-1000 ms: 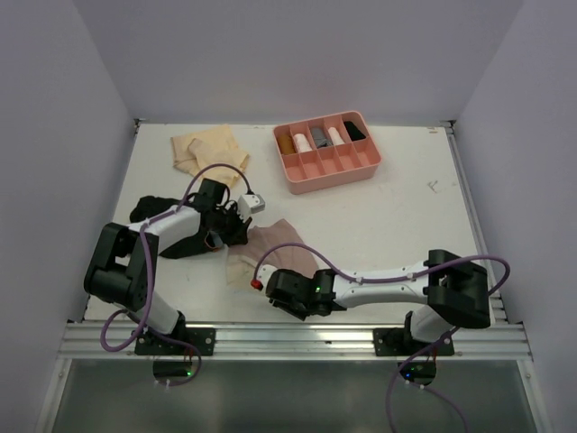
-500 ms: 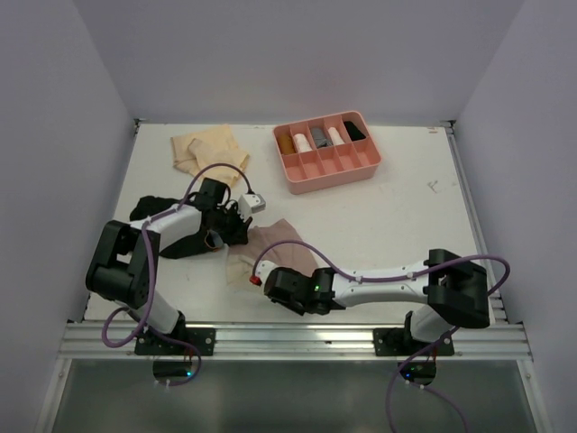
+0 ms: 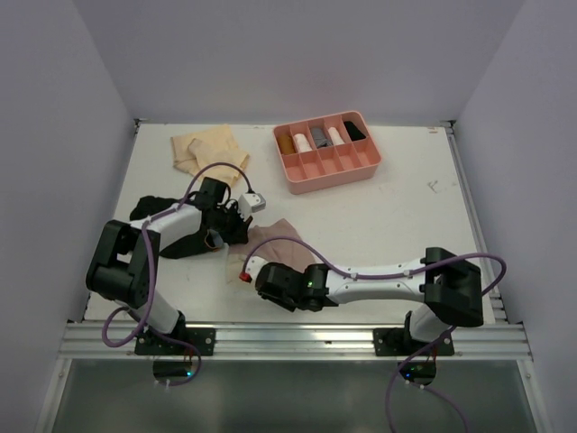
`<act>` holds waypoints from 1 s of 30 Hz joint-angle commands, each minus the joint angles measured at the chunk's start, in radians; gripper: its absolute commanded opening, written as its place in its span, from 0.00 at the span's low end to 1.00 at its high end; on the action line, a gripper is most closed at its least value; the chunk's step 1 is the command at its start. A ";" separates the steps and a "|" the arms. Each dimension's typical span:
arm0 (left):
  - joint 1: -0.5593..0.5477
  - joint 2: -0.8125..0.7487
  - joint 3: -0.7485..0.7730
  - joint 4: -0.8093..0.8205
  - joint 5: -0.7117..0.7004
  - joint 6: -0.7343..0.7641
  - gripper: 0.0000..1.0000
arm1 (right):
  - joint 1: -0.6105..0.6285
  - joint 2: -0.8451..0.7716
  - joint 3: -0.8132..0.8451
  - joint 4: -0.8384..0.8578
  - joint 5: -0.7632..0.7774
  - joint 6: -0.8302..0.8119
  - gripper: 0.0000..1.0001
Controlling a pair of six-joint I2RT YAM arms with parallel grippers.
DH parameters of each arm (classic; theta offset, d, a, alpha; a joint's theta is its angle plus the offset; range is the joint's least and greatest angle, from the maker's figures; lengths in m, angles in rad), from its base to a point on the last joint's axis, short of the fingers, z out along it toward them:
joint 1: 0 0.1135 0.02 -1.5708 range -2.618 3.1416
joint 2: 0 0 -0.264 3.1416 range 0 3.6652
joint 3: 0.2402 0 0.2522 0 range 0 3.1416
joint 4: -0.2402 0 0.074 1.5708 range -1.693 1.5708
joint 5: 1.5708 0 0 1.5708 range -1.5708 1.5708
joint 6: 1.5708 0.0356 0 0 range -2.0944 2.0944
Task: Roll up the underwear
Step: Flatten the underwear
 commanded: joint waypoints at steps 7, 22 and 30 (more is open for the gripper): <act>0.003 0.018 0.027 0.002 0.018 0.008 0.09 | 0.002 -0.007 0.048 0.000 -0.025 -0.043 0.31; 0.003 0.021 0.029 0.000 0.023 0.010 0.11 | 0.002 0.042 0.112 -0.057 -0.063 -0.078 0.30; 0.003 0.023 0.029 0.002 0.021 0.015 0.11 | 0.002 0.056 0.034 -0.044 -0.069 -0.066 0.31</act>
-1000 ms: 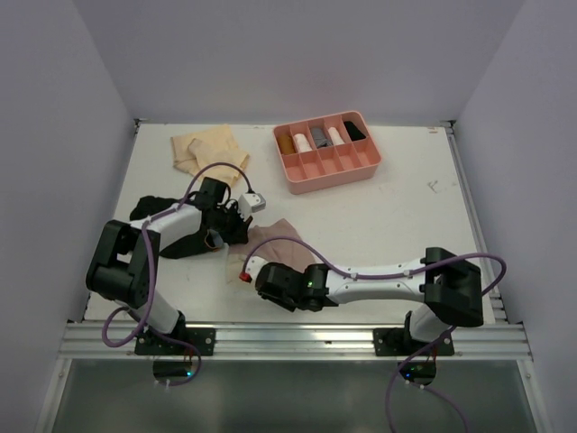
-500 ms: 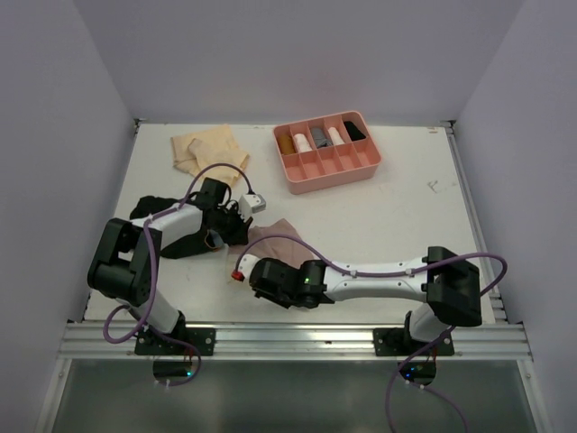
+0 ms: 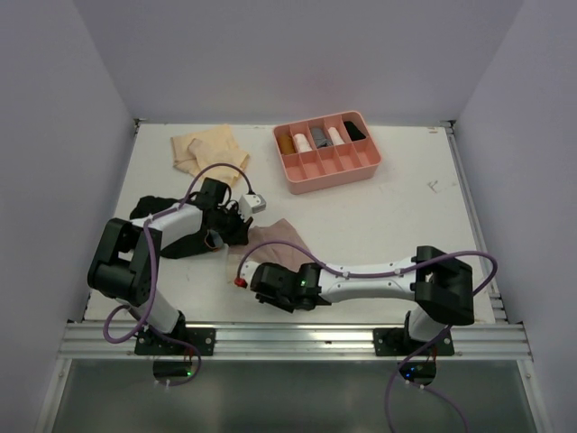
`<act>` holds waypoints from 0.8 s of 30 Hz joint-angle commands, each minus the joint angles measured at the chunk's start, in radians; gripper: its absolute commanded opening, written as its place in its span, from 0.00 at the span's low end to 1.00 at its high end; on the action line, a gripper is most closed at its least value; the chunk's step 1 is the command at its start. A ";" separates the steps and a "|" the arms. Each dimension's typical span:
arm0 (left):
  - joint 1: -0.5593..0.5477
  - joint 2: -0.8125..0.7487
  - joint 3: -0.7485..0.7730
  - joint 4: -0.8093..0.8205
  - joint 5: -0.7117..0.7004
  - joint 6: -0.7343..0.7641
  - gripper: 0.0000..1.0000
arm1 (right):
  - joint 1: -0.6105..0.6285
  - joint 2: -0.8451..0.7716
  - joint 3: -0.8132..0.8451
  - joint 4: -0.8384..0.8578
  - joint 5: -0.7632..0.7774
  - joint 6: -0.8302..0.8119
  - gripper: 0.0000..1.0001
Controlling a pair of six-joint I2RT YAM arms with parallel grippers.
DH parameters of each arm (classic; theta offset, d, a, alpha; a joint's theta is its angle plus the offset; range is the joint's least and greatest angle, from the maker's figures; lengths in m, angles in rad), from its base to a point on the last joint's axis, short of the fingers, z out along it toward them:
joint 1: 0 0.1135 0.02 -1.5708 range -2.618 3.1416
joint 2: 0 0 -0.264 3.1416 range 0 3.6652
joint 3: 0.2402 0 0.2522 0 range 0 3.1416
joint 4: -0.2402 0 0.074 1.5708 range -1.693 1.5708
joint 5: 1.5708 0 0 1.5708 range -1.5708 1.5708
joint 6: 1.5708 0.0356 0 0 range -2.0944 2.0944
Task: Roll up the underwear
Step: Flatten the underwear
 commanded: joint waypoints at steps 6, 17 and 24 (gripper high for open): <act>0.003 0.018 0.027 0.009 0.021 0.000 0.12 | 0.002 -0.009 -0.066 0.012 0.004 0.012 0.30; 0.003 0.024 0.027 0.008 0.015 0.005 0.13 | 0.002 -0.051 -0.084 0.016 0.044 0.026 0.30; 0.003 0.024 0.030 0.006 0.016 0.007 0.13 | 0.002 -0.072 -0.032 -0.022 0.064 -0.003 0.36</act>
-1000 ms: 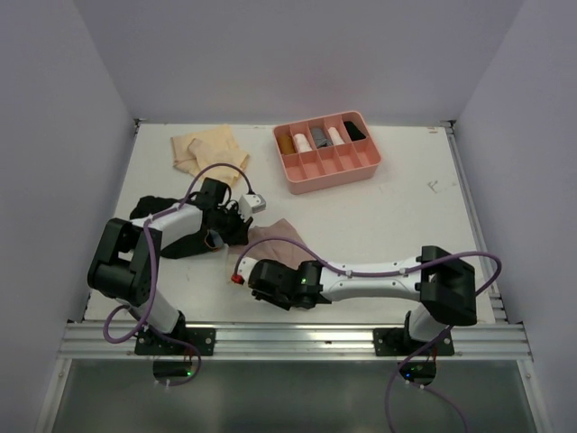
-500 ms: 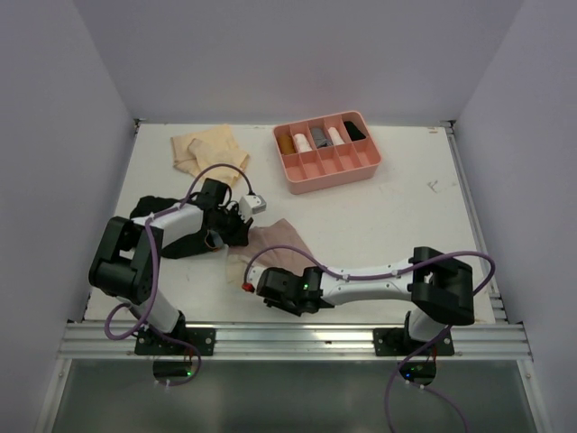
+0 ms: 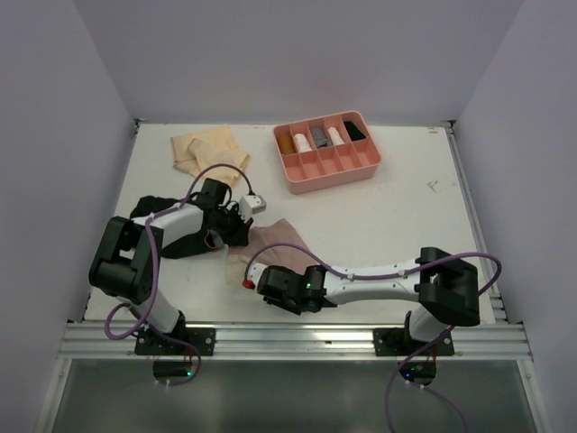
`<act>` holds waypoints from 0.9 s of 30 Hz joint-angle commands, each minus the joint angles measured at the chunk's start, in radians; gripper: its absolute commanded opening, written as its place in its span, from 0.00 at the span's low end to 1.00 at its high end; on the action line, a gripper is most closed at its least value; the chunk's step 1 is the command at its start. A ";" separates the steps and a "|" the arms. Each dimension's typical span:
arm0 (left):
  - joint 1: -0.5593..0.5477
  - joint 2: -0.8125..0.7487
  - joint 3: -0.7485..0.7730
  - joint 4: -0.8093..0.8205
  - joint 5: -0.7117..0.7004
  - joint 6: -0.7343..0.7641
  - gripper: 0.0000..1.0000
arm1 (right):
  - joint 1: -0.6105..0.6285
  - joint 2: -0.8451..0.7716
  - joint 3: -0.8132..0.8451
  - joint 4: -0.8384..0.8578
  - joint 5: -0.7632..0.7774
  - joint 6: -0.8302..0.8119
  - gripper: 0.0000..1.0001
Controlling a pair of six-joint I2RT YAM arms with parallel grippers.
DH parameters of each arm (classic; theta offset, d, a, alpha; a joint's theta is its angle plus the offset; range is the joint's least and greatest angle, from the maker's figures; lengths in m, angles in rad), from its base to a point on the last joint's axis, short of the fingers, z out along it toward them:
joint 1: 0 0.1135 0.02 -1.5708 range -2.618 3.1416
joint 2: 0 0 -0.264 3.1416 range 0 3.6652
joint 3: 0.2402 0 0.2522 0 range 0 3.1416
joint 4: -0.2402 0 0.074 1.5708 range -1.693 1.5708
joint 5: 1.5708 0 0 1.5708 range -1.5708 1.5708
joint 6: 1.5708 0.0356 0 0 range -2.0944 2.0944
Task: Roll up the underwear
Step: Flatten the underwear
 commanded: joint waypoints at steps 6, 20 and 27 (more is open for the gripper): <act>0.003 0.004 0.030 0.001 0.015 0.008 0.14 | 0.002 -0.022 0.032 -0.010 0.010 -0.014 0.38; 0.003 0.013 0.042 0.002 0.005 0.005 0.15 | 0.002 -0.005 -0.038 0.015 0.003 0.000 0.19; 0.025 0.023 0.084 0.012 -0.013 -0.018 0.15 | 0.000 -0.049 -0.020 -0.001 0.010 0.006 0.00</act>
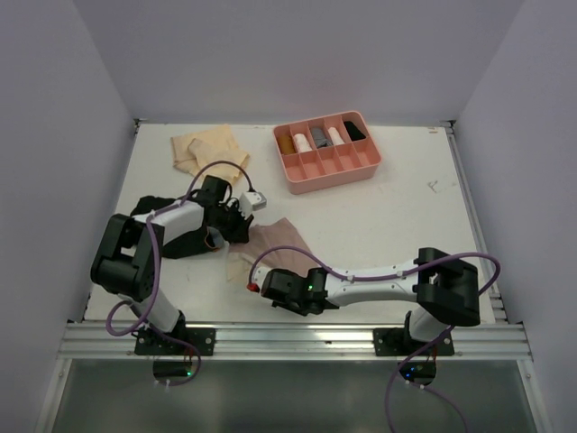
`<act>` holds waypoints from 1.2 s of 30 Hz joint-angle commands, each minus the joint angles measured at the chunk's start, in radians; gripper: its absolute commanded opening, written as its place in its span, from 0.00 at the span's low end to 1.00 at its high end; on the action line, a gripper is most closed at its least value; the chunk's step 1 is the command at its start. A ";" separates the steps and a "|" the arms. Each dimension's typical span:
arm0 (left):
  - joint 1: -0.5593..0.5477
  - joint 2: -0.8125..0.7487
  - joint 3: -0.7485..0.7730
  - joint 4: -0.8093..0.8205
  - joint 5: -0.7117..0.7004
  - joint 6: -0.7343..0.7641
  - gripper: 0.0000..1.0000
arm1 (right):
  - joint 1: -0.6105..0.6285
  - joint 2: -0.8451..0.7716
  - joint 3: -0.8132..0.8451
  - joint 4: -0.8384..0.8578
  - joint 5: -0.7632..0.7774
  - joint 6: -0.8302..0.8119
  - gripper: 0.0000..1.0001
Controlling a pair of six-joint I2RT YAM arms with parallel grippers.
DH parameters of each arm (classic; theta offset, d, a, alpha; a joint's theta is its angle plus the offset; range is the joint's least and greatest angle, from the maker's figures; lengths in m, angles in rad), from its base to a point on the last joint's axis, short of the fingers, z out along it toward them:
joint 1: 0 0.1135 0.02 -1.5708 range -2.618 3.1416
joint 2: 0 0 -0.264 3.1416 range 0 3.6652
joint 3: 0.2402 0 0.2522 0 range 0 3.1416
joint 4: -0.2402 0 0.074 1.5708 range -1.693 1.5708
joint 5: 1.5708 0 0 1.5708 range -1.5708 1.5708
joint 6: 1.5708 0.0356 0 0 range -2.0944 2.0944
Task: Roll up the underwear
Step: Flatten the underwear
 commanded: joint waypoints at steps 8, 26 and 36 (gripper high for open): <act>0.103 -0.187 0.103 -0.163 0.069 0.120 0.31 | 0.000 -0.063 0.009 0.022 -0.012 0.016 0.00; -0.079 -0.373 -0.218 -0.139 -0.079 0.148 0.35 | 0.000 -0.044 -0.011 0.060 -0.027 0.059 0.00; -0.141 -0.320 -0.221 -0.099 -0.059 0.134 0.39 | 0.000 -0.051 -0.012 0.060 -0.027 0.062 0.00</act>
